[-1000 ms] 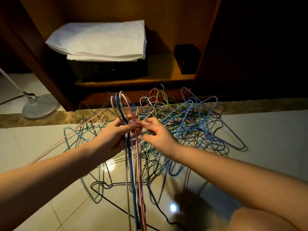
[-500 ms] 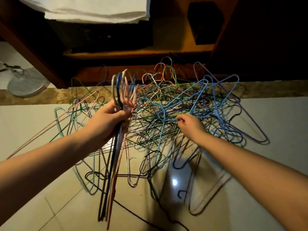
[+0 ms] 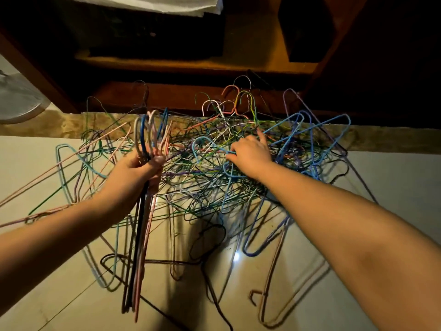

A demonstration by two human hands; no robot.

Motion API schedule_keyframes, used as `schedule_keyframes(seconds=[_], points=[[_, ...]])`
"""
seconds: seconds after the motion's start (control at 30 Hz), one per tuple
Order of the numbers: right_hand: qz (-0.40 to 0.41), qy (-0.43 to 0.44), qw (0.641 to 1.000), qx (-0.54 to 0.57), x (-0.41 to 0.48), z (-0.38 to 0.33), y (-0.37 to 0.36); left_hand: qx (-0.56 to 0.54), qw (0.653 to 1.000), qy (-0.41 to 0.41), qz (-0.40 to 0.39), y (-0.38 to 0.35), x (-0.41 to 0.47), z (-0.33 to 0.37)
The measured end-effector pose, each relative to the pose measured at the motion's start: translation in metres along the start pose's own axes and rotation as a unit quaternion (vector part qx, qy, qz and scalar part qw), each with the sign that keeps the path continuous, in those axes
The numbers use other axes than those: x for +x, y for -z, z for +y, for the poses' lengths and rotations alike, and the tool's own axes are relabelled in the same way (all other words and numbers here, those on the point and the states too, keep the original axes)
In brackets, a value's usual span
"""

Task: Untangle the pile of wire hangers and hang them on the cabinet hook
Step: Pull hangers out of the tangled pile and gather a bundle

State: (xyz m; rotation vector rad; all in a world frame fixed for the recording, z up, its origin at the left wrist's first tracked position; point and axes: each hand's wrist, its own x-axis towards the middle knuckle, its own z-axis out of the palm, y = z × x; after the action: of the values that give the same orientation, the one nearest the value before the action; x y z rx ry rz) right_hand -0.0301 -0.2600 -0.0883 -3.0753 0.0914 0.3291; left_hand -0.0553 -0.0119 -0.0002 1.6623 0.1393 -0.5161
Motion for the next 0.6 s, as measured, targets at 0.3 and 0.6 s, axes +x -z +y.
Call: schedule_keyframes(seconds=[0.3,0.6], points=[[0.107,0.07,0.992,-0.02,0.014,0.016,0.063,-0.015,1.0,0.011,-0.016,-0.009,-0.001,0.005],[0.237,0.065,0.965,-0.087,-0.007,0.024,0.137,-0.028,0.999,-0.023,-0.012,-0.016,-0.007,0.014]])
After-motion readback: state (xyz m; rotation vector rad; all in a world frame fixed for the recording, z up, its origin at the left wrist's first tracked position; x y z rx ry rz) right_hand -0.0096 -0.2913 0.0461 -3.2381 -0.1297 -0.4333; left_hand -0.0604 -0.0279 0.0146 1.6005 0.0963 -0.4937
